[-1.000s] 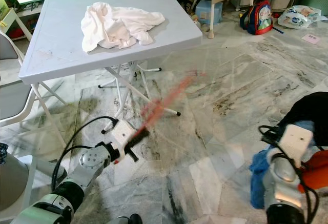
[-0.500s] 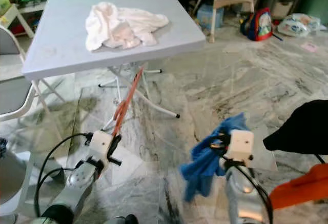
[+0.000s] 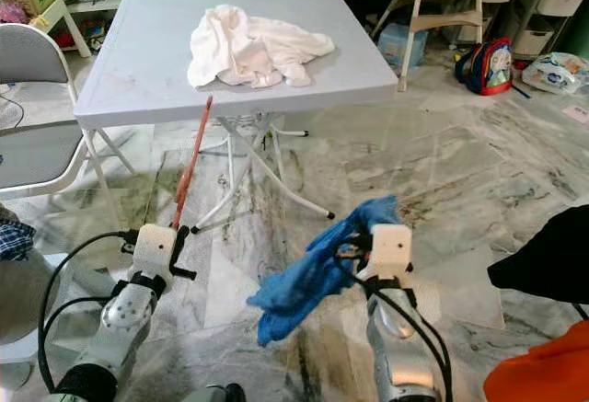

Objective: Hang hanger

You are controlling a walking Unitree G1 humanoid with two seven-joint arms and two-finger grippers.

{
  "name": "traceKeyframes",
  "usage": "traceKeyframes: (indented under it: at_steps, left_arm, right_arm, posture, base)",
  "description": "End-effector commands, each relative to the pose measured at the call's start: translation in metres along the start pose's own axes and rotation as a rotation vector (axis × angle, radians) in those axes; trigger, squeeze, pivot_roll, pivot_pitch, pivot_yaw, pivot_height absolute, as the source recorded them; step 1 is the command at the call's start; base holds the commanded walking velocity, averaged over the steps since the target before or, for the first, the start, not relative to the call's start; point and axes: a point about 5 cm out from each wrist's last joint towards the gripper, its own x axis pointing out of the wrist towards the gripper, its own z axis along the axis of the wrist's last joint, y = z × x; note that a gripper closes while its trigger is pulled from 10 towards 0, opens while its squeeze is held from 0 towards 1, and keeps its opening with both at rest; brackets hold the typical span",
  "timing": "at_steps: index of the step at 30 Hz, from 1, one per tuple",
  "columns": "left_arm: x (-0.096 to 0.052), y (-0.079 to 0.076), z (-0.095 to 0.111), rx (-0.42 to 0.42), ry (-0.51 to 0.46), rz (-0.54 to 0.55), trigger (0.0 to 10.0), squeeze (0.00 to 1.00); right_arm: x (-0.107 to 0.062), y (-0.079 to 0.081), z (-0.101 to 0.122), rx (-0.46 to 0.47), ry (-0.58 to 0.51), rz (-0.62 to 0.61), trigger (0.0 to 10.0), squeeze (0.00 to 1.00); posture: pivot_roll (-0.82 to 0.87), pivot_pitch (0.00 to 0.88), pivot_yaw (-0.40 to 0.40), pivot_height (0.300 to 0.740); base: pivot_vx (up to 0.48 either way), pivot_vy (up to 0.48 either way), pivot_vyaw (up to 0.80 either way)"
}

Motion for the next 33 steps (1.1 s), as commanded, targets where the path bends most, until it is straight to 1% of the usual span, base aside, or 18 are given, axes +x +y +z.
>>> traceKeyframes:
  at_steps: [1, 5, 7, 8, 9, 10, 11, 12, 13, 14, 15, 16, 18, 20, 22, 25, 29, 33]
  left_arm:
    - [0.004, 0.003, 0.006, -0.003, -0.012, -0.005, 10.0, 0.0]
    - [0.008, 0.003, 0.008, -0.021, -0.01, -0.018, 10.0, 0.0]
    - [0.011, 0.004, 0.009, -0.039, 0.006, -0.017, 10.0, 0.0]
    - [0.017, 0.004, 0.02, -0.048, -0.018, -0.043, 10.0, 0.0]
    - [0.017, 0.004, 0.02, -0.048, -0.018, -0.043, 10.0, 0.0]
    - [0.02, 0.004, 0.026, -0.043, -0.036, -0.062, 10.0, 0.0]
    - [0.022, 0.002, 0.028, -0.023, -0.046, -0.081, 10.0, 0.0]
    - [0.022, 0.002, 0.028, -0.023, -0.046, -0.081, 10.0, 0.0]
    - [0.02, 0.0, 0.023, 0.032, -0.034, -0.085, 10.0, 0.0]
    - [0.02, 0.0, 0.023, 0.032, -0.034, -0.085, 10.0, 0.0]
    - [0.02, 0.002, 0.017, -0.004, 0.006, -0.038, 10.0, 0.0]
    - [0.019, 0.006, 0.014, -0.032, 0.022, -0.004, 10.0, 0.0]
    - [0.018, 0.008, 0.011, -0.038, 0.039, 0.0, 10.0, 0.0]
    - [0.018, 0.011, 0.01, -0.035, 0.053, -0.009, 10.0, 0.0]
    - [0.02, 0.011, 0.011, -0.023, 0.047, -0.029, 10.0, 0.0]
    - [0.023, 0.012, 0.015, -0.045, 0.045, -0.018, 10.0, 0.0]
    - [0.025, 0.011, 0.015, -0.093, 0.05, 0.012, 10.0, 0.0]
    - [0.021, 0.005, 0.011, -0.114, 0.045, -0.003, 10.0, 0.0]
  right_arm:
    - [0.004, -0.006, 0.007, 0.027, -0.03, -0.047, 10.0, 0.0]
    - [0.002, -0.012, 0.001, 0.033, -0.011, -0.084, 10.0, 0.0]
    - [0.0, -0.013, -0.004, 0.047, 0.002, -0.109, 10.0, 0.0]
    - [0.004, -0.011, 0.004, 0.039, -0.024, -0.107, 10.0, 0.0]
    - [0.004, -0.011, 0.004, 0.039, -0.024, -0.107, 10.0, 0.0]
    - [0.008, -0.01, 0.009, 0.035, -0.041, -0.109, 10.0, 0.0]
    - [0.011, -0.01, 0.01, 0.055, -0.042, -0.113, 10.0, 0.0]
    - [0.011, -0.01, 0.01, 0.055, -0.042, -0.113, 10.0, 0.0]
    - [0.013, -0.014, 0.003, 0.082, -0.013, -0.125, 10.0, 0.0]
    - [0.013, -0.014, 0.003, 0.082, -0.013, -0.125, 10.0, 0.0]
    - [0.014, -0.018, -0.003, 0.111, 0.02, -0.14, 10.0, 0.0]
    - [0.016, -0.016, -0.005, 0.093, 0.03, -0.117, 10.0, 0.0]
    - [0.019, -0.015, -0.005, 0.079, 0.033, -0.103, 10.0, 0.0]
    - [0.022, -0.017, -0.005, 0.097, 0.046, -0.121, 10.0, 0.0]
    - [0.023, -0.016, -0.005, 0.097, 0.05, -0.119, 10.0, 0.0]
    - [0.022, -0.015, -0.007, 0.088, 0.059, -0.118, 10.0, 0.0]
    - [0.017, -0.017, -0.014, 0.093, 0.075, -0.127, 10.0, 0.0]
    - [0.012, -0.018, -0.02, 0.082, 0.094, -0.121, 10.0, 0.0]
  posture:
    - [0.06, 0.05, 0.03, 0.74]
    - [0.04, 0.057, 0.056, 0.74]
    - [0.03, 0.037, 0.075, 0.74]
    - [0.02, 0.052, 0.068, 0.74]
    - [0.02, 0.052, 0.068, 0.74]
    - [0.02, 0.049, 0.062, 0.74]
    - [0.05, 0.028, 0.039, 0.74]
    - [0.05, 0.028, 0.039, 0.74]
    - [0.08, 0.0, 0.032, 0.74]
    - [0.08, 0.0, 0.032, 0.74]
    - [0.1, 0.0, 0.023, 0.74]
    - [0.1, 0.0, 0.028, 0.74]
    - [0.1, 0.0, 0.029, 0.74]
    - [0.1, 0.0, 0.029, 0.74]
    - [0.1, 0.0, 0.03, 0.74]
    - [0.08, 0.0, 0.026, 0.74]
    - [0.07, 0.0, 0.016, 0.74]
    - [0.07, 0.0, 0.01, 0.74]
  base:
    - [0.0, 0.0, 0.0]
    - [0.0, 0.0, 0.0]
    - [0.0, 0.0, -0.61]
    - [0.0, 0.0, 0.0]
    - [0.0, 0.0, 0.0]
    - [0.0, 0.0, 0.0]
    - [0.0, 0.0, 0.0]
    - [0.0, 0.0, 0.0]
    - [0.0, 0.0, 0.0]
    - [0.0, 0.0, 0.0]
    - [0.0, 0.0, 0.0]
    - [0.0, 0.0, 0.0]
    - [0.0, 0.0, 0.0]
    - [0.0, 0.0, 0.0]
    - [0.0, 0.0, 0.0]
    - [0.0, 0.0, 0.0]
    - [0.0, 0.0, 0.0]
    - [0.0, 0.0, -0.75]
